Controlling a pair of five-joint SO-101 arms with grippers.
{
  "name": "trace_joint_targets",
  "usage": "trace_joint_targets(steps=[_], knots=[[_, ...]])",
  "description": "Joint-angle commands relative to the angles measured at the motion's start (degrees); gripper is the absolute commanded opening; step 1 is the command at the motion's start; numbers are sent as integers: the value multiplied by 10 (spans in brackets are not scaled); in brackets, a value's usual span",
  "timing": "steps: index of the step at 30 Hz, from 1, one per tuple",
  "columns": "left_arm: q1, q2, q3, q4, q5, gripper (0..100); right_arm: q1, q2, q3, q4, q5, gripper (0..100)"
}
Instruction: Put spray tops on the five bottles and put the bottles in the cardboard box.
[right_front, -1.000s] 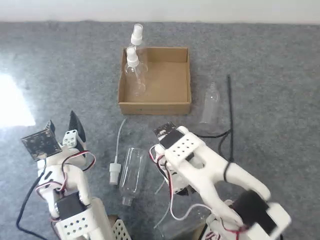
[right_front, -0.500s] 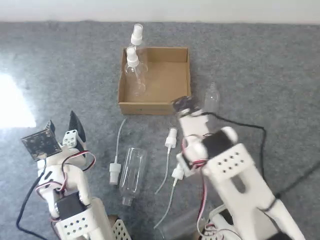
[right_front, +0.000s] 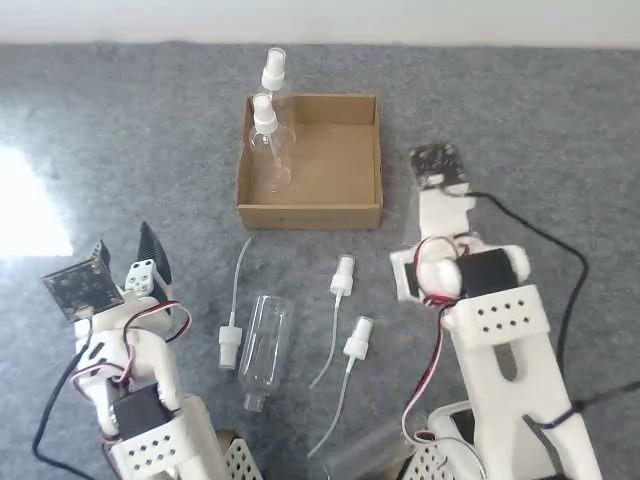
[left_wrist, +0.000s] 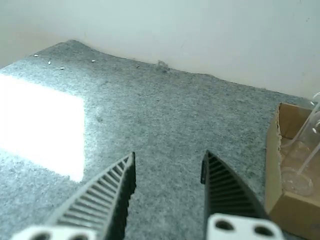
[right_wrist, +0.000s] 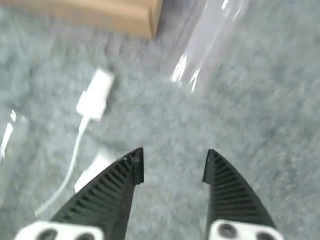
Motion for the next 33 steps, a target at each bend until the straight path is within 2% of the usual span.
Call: trace_joint_targets(steps=[1, 4, 9, 22, 33], knots=[[3, -9, -15, -16, 2, 204, 21, 81, -117, -11, -8, 188], [3, -9, -15, -16, 2, 204, 31, 172, -187, -11, -23, 203], [3, -9, -15, -16, 2, 204, 45, 311, -287, -10, -39, 296], [3, -9, -15, -16, 2, 205, 76, 588, -498, -11, -36, 297], [3, -9, -15, -16, 2, 205, 76, 684, -539, -11, -35, 296]])
